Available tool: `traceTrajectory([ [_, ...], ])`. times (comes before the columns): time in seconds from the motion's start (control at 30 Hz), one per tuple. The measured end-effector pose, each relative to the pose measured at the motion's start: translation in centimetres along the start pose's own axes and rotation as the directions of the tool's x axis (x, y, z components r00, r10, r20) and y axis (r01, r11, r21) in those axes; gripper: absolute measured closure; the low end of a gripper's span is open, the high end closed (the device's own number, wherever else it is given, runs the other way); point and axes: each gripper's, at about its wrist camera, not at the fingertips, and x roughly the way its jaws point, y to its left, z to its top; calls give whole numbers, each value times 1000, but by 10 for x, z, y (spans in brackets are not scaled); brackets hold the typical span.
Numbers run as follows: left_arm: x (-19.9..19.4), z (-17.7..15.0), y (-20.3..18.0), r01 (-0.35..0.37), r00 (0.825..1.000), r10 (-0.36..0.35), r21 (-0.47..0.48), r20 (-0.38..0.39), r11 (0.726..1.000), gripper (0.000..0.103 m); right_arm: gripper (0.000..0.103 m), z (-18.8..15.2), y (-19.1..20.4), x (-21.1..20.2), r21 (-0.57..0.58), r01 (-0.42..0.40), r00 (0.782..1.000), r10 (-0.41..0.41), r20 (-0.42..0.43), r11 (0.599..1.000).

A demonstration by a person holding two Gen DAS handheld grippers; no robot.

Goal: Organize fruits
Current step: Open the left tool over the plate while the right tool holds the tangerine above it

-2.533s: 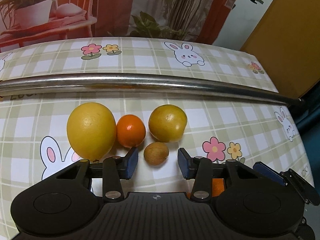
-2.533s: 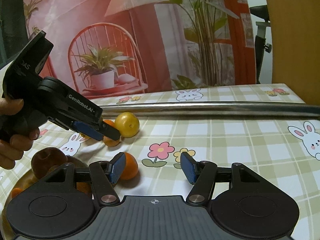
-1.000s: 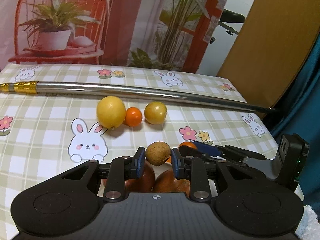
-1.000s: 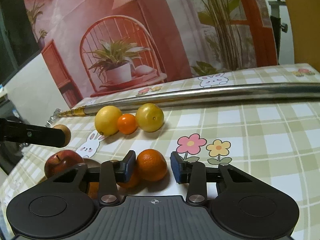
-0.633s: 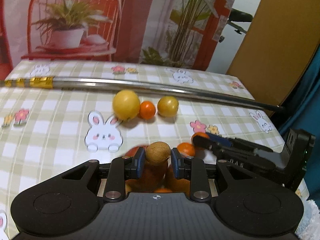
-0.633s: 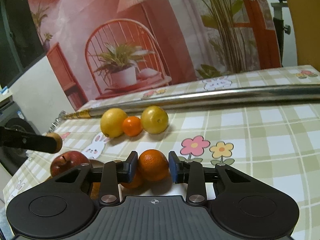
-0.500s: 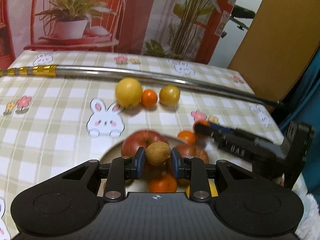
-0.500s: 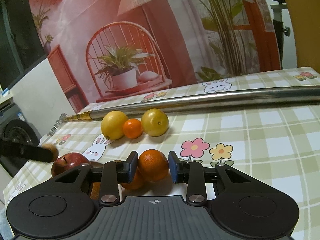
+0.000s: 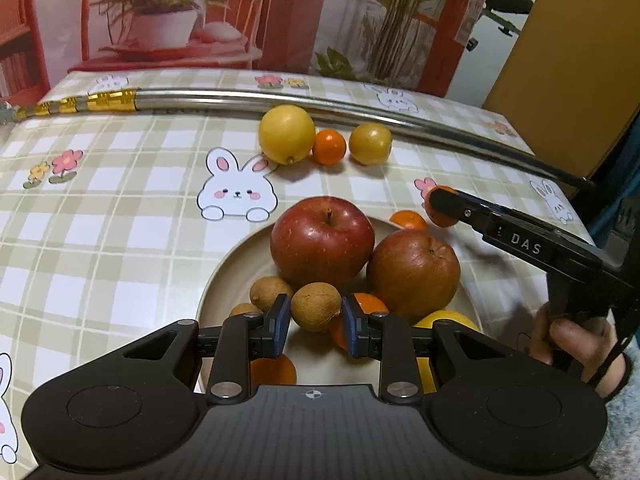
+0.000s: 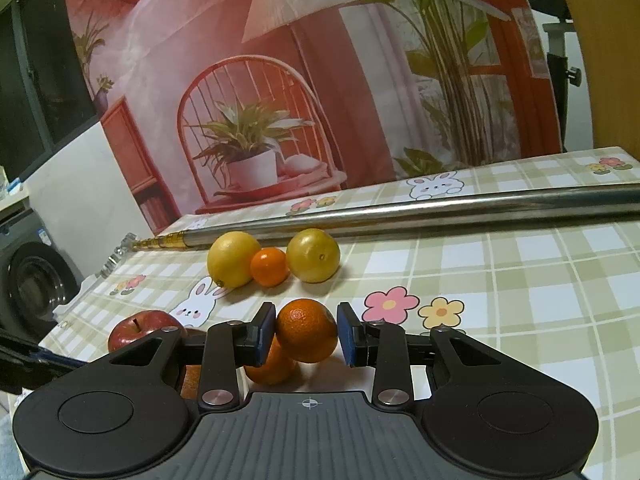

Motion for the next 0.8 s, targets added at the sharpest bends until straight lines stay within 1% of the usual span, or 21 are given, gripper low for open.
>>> traceTrajectory([
  [0.2,-2,-2,3,-15,1000,15,-23,7,1000,73,72,1,-2,-7,11,5,1000,-6,10,1000],
  [0.27,-1,-2,7,-6,1000,6,-39,7,999,73,72,1,-3,-13,27,19,1000,-19,14,999],
  [0.33,2,-2,9,12,1000,-12,-51,-11,999,73,72,2,-4,-20,52,7,1000,-8,22,999],
  [0.4,3,-2,11,14,1000,-14,-57,-2,998,73,72,5,-1,-26,55,0,999,-2,33,998],
  [0.5,3,-2,16,32,999,-32,-77,0,997,73,72,6,9,-34,47,5,999,-7,33,999],
  [0.57,0,-2,18,44,999,-44,-90,1,995,71,72,4,17,-40,42,-1,1000,0,26,999],
  [0.6,-2,-2,18,48,999,-47,-92,7,995,68,72,4,23,-43,35,-3,1000,3,20,999],
  [0.7,-15,-2,16,63,997,-59,-76,54,995,65,72,3,42,-54,20,-24,1000,24,-2,1000],
  [0.8,-31,-7,12,73,994,-68,-54,90,996,62,72,1,65,-66,-20,-43,999,43,-13,999],
])
